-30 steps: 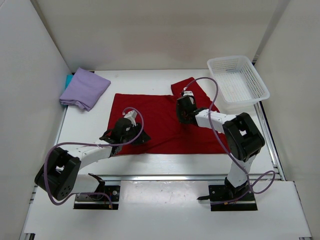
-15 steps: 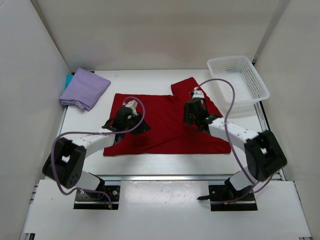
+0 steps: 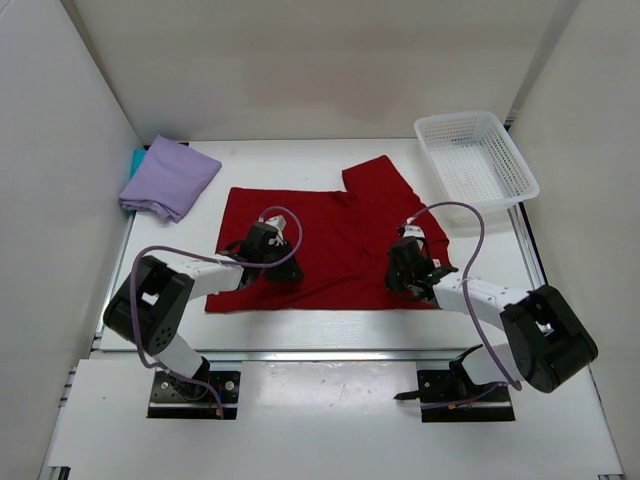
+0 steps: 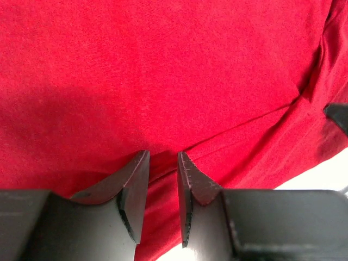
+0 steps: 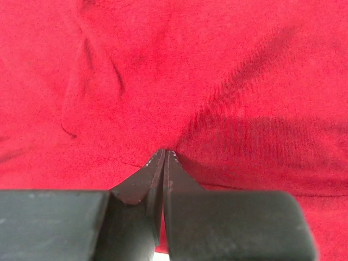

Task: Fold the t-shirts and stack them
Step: Fold the flattened tshirt in 1/3 of the way, then grap the side of the flattened tshirt furthest away from the robot with both arms

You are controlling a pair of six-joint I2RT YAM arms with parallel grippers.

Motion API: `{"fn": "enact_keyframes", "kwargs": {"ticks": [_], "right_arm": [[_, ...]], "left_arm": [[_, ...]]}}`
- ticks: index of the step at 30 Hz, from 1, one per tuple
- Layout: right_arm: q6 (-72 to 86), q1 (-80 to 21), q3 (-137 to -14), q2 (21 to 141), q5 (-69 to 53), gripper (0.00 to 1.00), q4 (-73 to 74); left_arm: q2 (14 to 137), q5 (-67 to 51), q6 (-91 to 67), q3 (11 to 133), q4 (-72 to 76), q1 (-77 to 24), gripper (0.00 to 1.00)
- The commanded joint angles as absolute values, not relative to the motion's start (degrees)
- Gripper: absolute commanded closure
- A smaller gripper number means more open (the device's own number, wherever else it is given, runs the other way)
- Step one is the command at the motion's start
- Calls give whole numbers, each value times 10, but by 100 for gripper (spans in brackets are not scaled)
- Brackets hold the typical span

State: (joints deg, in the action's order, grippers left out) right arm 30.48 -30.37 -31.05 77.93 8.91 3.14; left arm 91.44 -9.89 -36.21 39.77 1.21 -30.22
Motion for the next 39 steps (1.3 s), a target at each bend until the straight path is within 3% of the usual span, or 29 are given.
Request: {"fn": "enact_keyframes", "kwargs": {"ticks": [1,6,12,14,15,18,20,24,31,39], "right_arm": [[344,-336,-267,756,69,100,52],[361,-367,-273,724,65,100,84],[316,-305,-346,684,62,73,97],[296,-296,-366,682,47,69,75],[293,-294,-368,681,36,74,63],[281,-307,-370,702,11,95,39],[279,-330,-360,713,4,100,26],[283,-351,-324,706,-19,100,-26],[276,-345,-292,697,-55,100,-52],[267,-327,-285,695,-77,99,-70]], "left_arm": [[869,-73,-346,346,-67,-315,61],[788,-60,-372,280,-69,-322,62],[744,-29,-357,362,-99,-291,59],[763,-34,-348,412,-79,-259,56],[771,-39,-349,419,-73,-231,57],[836,-82,-358,478,-42,-131,69],[901,-85,-364,536,-34,-81,75],[1024,-87,-380,643,-42,-1,73],[1221,23,-292,963,-251,13,61],[1292,55,-263,1047,-322,16,58]]}}
